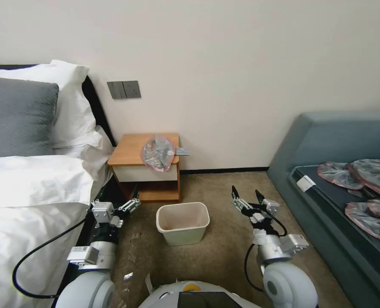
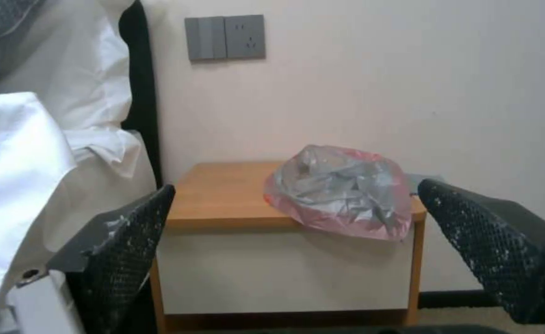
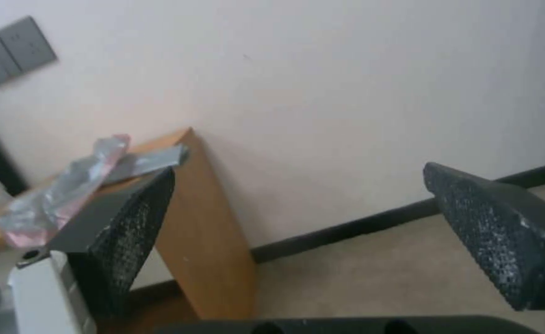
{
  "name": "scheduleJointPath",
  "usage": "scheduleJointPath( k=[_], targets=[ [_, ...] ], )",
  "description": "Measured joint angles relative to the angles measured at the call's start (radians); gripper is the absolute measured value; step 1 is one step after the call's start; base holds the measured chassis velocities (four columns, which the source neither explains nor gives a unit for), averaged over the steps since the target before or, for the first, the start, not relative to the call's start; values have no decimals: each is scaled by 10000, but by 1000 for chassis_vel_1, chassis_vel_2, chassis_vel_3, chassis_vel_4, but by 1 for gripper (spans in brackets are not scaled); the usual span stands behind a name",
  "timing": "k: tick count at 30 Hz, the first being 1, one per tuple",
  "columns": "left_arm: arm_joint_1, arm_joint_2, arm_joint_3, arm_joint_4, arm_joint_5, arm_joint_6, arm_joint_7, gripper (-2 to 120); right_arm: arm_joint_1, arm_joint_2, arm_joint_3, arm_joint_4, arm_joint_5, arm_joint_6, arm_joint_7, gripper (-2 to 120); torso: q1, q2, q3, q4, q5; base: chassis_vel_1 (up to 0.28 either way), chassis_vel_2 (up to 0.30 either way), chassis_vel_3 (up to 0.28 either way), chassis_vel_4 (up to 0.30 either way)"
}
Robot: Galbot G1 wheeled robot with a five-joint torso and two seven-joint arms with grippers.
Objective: Pick up the garbage bag from the table and place it over the trash can.
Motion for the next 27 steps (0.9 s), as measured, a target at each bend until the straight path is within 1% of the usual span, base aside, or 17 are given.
scheduleJointPath(
  k=[1, 2, 5, 6, 10, 14, 16, 19, 24, 26, 27],
  targets=[
    [7, 6, -8, -15, -71, 0, 15, 100, 252, -165, 3, -125, 300, -51, 63, 100, 0, 0, 0, -1, -1, 0, 0, 0, 0],
    [7, 6, -8, -15, -71, 0, 15, 100, 252, -165, 3, -125, 300, -51, 63, 100, 0, 0, 0, -1, -1, 0, 0, 0, 0],
    [73, -82, -96, -46, -132, 0, 43, 100, 1072, -653, -37, -638, 885, -234, 178, 100, 0, 0, 0, 0, -1, 0, 0, 0, 0],
    [73, -82, -96, -46, -132, 0, 43, 100, 1072, -653, -37, -638, 885, -234, 178, 100, 0, 0, 0, 0, -1, 0, 0, 0, 0],
    [224, -164, -196, -47, -162, 0, 55, 100, 2003, -1009, -133, -1482, 1340, -363, 298, 100, 0, 1, 1, 1, -1, 0, 0, 0, 0],
    [326, -157, -223, -47, -156, -14, 55, 100, 2368, -1046, -188, -1875, 1544, -408, 347, 100, 1, 0, 1, 0, -1, 0, 0, 0, 0],
    [507, -130, -243, -47, -137, -72, 55, 100, 2861, -1053, -304, -2390, 1875, -485, 416, 100, 1, 0, 1, 0, -1, 0, 0, 0, 0],
    [592, -129, -246, -47, -128, -106, 53, 100, 3182, -1076, -429, -2673, 2043, -524, 470, 100, 0, 0, 0, -1, -2, 0, 0, 0, 0],
    [694, -160, -247, -45, -116, -221, 99, 100, 3912, -1190, -831, -3223, 2473, -597, 605, 100, 0, 0, 1, 0, -1, 0, 0, 0, 0],
    [717, -135, -247, -43, -110, -252, 152, 99, 4506, -1315, -1197, -3577, 2992, -671, 729, 100, 0, 0, 1, 0, -4, 0, 0, 0, 0],
    [717, -135, -247, -43, -110, -252, 152, 99, 4506, -1315, -1197, -3577, 2992, -671, 729, 100, 0, 0, 1, 0, -4, 0, 0, 0, 0]
  ],
)
